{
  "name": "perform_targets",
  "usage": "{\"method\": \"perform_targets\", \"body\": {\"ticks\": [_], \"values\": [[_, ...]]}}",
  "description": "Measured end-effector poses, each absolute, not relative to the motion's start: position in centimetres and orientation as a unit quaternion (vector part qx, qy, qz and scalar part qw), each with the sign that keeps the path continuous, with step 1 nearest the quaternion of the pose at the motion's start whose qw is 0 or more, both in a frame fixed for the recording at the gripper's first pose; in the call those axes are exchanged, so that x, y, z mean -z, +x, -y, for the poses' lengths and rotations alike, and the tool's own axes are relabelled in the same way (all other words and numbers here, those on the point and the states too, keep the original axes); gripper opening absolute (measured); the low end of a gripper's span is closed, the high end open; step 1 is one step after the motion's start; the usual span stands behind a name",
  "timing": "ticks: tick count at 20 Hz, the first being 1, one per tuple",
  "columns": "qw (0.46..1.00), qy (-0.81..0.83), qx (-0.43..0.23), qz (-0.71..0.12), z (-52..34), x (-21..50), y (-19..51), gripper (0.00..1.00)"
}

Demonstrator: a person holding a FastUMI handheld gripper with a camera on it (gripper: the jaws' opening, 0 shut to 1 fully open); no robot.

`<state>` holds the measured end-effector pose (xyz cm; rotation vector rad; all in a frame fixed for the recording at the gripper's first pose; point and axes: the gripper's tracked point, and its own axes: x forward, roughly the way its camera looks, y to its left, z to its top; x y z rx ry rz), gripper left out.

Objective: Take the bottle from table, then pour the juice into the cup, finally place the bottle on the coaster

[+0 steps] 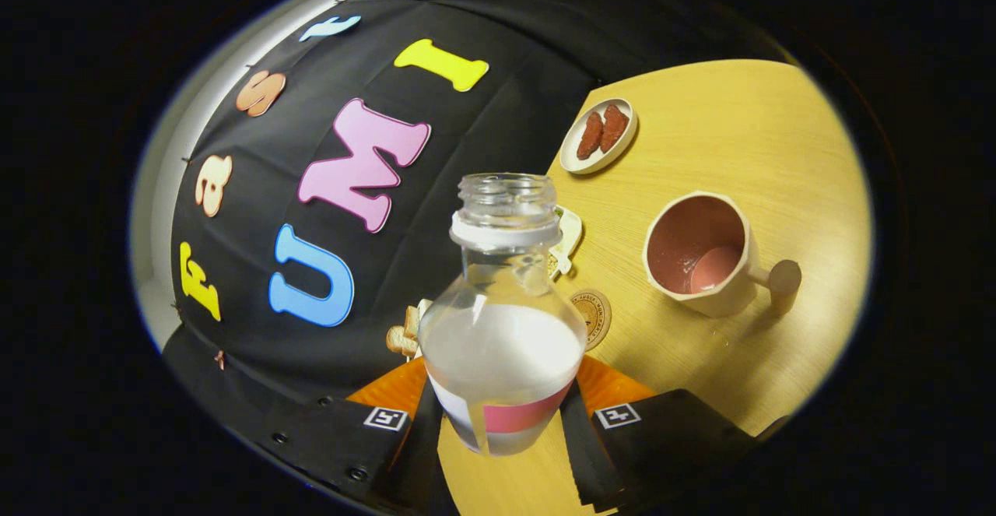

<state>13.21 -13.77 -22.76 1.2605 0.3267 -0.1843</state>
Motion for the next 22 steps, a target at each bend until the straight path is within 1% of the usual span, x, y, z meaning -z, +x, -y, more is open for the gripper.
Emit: {"method": "perform_targets", "body": {"ticks": [3,8,15,22], "values": [[0.779,0.598,0.095,-0.160,13.9,23.6,13.9,0.71],[0.721,0.666,0.118,-0.151,14.6,24.0,15.1,0.72],[0.676,0.707,0.138,-0.156,14.7,25.1,15.7,0.72],[0.611,0.759,0.156,-0.163,14.1,25.8,16.0,0.72]]}}
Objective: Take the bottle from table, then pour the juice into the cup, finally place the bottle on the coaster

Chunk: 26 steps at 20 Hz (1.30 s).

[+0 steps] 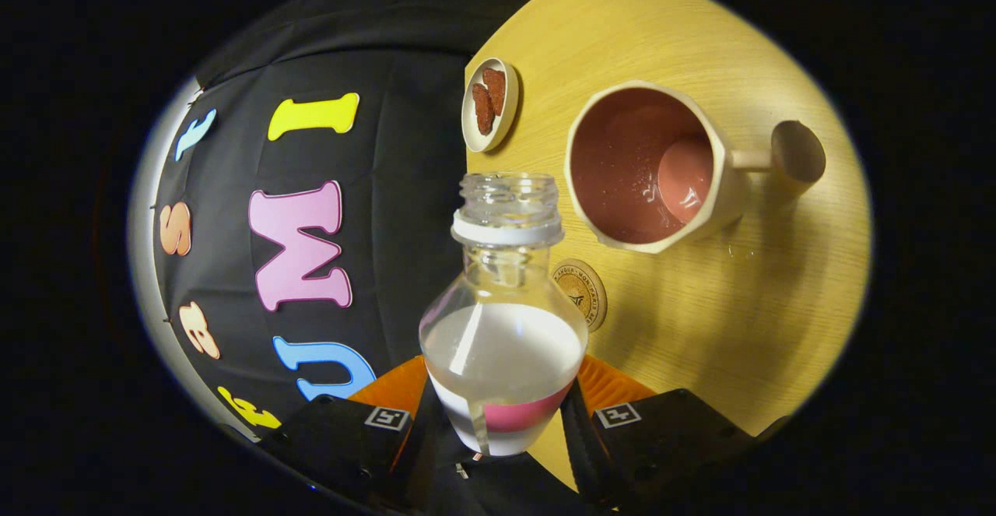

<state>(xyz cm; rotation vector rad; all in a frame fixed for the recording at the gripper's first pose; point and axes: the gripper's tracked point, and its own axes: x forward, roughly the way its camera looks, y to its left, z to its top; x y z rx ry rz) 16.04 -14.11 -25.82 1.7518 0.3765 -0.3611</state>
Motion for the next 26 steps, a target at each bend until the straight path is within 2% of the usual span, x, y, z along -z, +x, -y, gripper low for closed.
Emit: {"method": "perform_targets", "body": {"ticks": [8,17,26], "values": [[0.525,0.819,0.167,-0.162,14.2,25.8,16.7,0.72],[0.452,0.860,0.183,-0.151,15.5,26.0,16.9,0.72],[0.408,0.882,0.176,-0.158,15.3,25.6,17.2,0.72]]}}
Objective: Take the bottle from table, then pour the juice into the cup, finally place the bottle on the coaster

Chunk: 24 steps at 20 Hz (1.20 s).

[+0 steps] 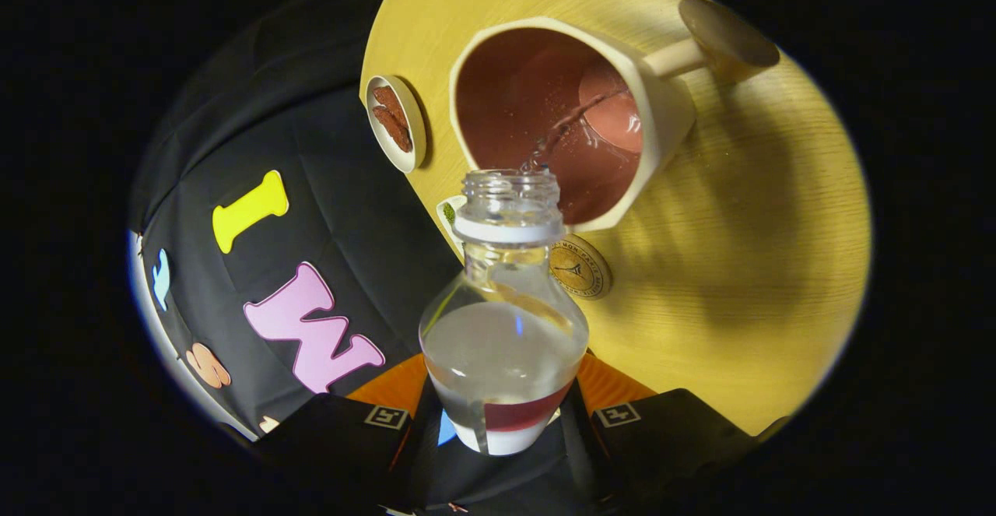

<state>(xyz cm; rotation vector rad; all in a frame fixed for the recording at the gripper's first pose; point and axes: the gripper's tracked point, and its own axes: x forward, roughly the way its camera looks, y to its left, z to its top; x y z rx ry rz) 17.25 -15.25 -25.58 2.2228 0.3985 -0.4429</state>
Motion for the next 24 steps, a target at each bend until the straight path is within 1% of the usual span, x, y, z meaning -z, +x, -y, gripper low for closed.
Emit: {"method": "perform_targets", "body": {"ticks": [14,17,24], "values": [[0.339,0.919,0.166,-0.114,17.1,23.8,17.8,0.72],[0.331,0.921,0.169,-0.115,17.2,23.9,17.9,0.72],[0.283,0.939,0.171,-0.094,18.4,23.4,18.0,0.72]]}}
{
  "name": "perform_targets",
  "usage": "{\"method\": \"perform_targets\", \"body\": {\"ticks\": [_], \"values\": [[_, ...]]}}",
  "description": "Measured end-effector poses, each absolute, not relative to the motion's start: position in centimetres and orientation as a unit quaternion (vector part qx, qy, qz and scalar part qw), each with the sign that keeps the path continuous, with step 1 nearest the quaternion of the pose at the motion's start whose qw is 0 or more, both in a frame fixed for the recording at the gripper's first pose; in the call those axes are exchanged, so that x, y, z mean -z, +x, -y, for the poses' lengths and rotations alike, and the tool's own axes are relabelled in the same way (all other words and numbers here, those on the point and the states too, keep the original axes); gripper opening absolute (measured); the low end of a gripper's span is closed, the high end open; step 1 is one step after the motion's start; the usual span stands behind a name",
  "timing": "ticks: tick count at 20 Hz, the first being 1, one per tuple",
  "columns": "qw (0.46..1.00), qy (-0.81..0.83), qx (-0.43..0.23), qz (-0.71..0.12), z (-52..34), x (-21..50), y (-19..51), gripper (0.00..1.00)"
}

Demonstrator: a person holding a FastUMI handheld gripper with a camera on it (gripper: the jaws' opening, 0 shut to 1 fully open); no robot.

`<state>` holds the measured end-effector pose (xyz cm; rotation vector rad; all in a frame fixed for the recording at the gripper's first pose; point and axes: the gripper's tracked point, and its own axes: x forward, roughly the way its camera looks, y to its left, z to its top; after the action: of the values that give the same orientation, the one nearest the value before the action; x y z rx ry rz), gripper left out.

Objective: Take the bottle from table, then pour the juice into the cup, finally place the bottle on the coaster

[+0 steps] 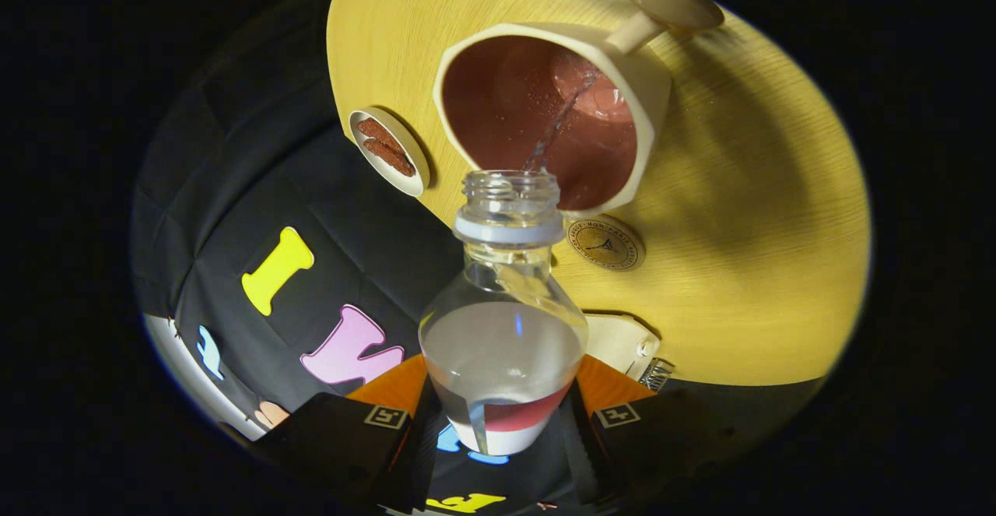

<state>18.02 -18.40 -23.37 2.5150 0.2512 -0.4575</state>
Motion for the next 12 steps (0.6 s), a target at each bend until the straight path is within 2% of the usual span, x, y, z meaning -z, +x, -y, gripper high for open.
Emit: {"method": "perform_targets", "body": {"ticks": [9,12], "values": [[0.214,0.960,0.159,-0.082,20.2,22.5,17.8,0.72],[0.208,0.963,0.158,-0.072,20.8,22.3,17.7,0.72]]}}
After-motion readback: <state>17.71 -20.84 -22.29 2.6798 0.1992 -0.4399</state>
